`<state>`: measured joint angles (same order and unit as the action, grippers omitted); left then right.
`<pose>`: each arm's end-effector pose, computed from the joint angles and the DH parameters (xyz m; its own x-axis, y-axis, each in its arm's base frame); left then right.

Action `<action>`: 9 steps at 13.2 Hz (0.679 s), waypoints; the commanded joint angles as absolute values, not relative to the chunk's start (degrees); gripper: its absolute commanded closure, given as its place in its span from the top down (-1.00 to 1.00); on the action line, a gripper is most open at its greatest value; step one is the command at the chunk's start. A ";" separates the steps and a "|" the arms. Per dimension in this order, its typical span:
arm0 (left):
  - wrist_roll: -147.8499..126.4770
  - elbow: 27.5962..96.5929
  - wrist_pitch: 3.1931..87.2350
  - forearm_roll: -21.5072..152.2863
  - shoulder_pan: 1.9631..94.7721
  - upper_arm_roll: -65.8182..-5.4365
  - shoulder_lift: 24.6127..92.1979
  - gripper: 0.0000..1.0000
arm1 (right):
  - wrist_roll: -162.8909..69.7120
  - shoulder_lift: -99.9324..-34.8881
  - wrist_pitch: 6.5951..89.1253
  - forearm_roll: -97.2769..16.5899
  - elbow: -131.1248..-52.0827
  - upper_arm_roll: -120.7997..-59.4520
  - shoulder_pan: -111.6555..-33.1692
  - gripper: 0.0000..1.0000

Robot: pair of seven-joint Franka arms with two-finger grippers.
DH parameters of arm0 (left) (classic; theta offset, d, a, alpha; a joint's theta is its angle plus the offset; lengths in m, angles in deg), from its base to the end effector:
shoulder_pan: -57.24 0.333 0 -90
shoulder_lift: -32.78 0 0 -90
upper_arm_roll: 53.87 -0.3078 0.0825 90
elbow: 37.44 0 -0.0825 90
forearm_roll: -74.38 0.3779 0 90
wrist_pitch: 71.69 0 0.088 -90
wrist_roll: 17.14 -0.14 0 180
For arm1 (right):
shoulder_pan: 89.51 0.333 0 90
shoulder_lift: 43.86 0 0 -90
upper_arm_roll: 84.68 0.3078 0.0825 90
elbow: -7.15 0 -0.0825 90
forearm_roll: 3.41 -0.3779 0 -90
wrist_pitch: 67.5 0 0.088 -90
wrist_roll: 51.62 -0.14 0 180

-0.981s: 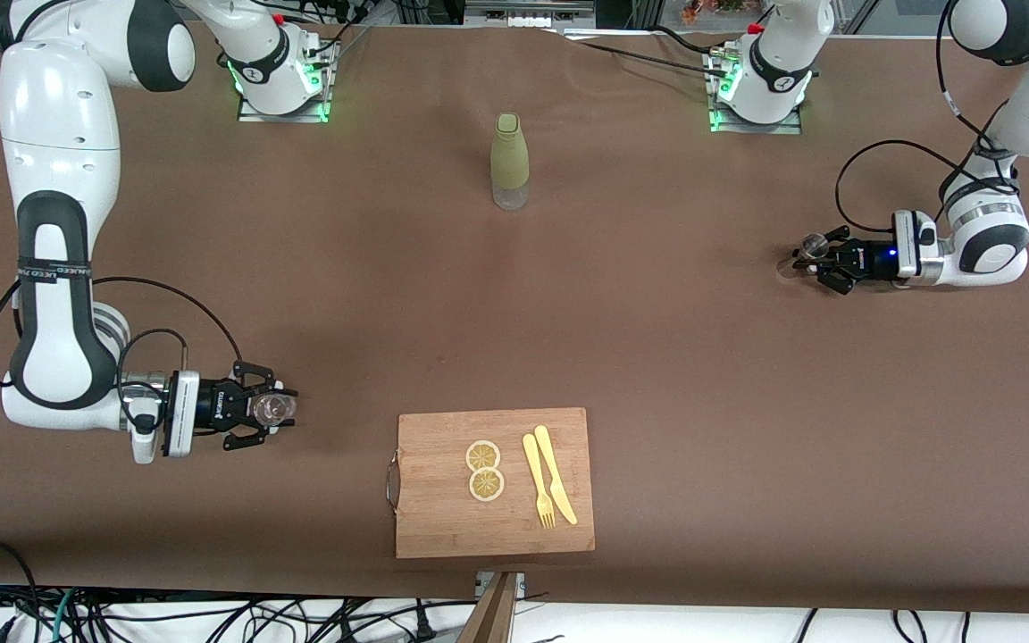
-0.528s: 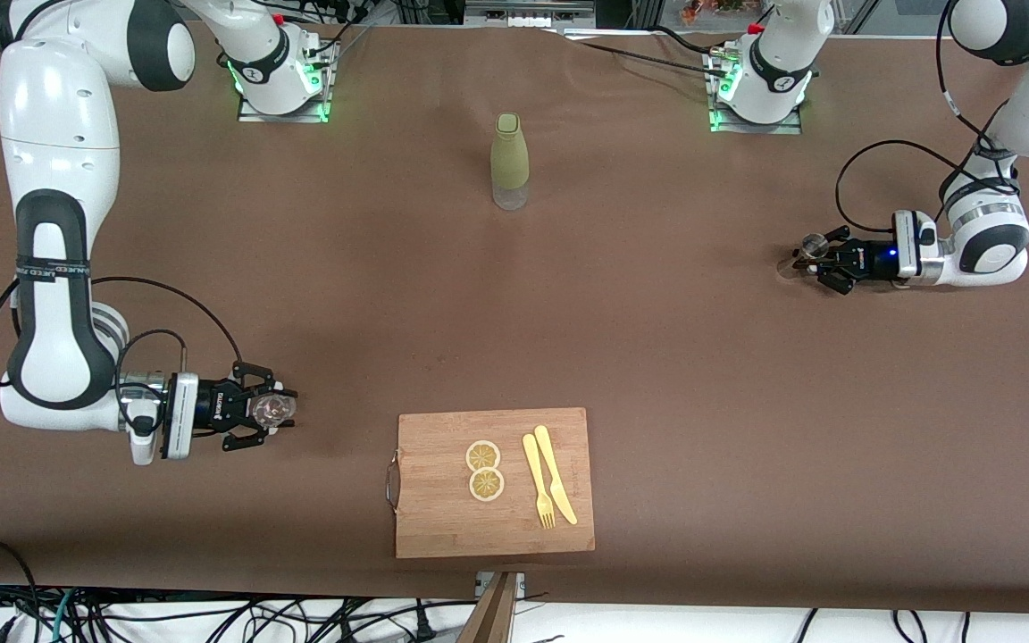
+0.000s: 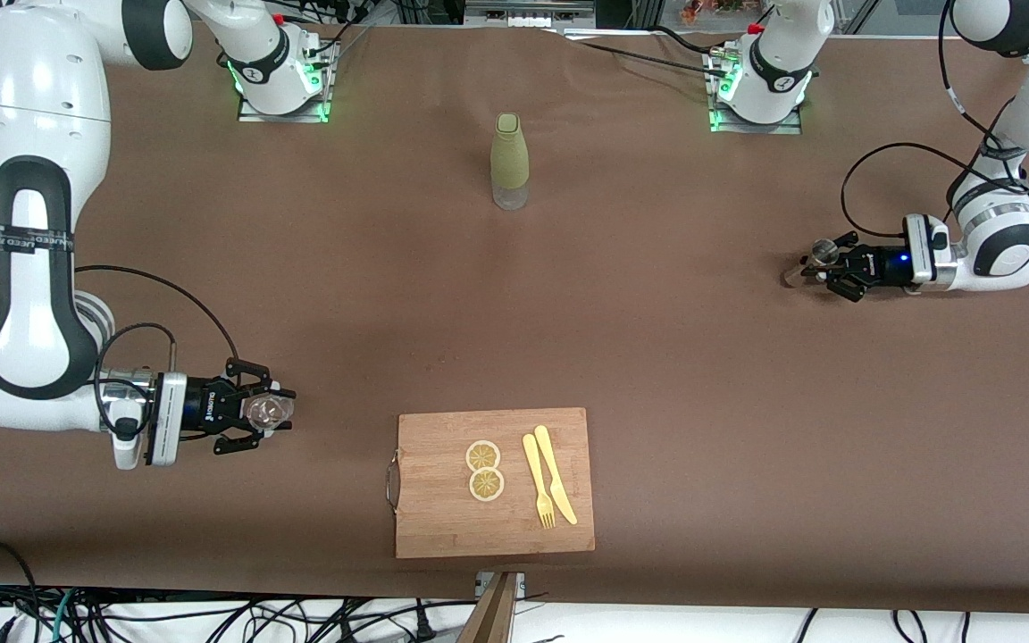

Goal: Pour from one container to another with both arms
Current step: 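Lift the beaker with the right gripper while the left gripper lifts the jigger, then bring the beaker and jigger together above the cutting board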

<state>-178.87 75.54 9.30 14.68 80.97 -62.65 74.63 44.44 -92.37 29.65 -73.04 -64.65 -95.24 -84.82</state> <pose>0.4532 0.1396 0.0993 -0.0132 -0.1594 0.9871 -0.9997 0.0242 -0.0095 0.7255 0.0805 0.2546 0.3896 0.4571 0.7996 0.9206 -0.1669 -0.3531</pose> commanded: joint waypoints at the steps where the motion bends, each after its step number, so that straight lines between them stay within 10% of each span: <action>1: -188.73 75.24 12.58 10.59 77.99 -59.69 73.65 -1.00 | 40.42 -89.30 29.97 -72.32 -65.53 -96.19 -82.22 -0.31; 9: -168.24 74.71 31.48 -5.75 72.98 -42.55 72.69 -1.00 | 37.76 -76.92 40.24 -65.82 -77.64 -88.65 -80.55 -0.29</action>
<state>-170.69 73.71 28.19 -1.53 74.14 -45.09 73.65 37.94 -81.89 36.60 -67.32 -70.30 -91.41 -80.65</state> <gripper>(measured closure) 0.789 0.520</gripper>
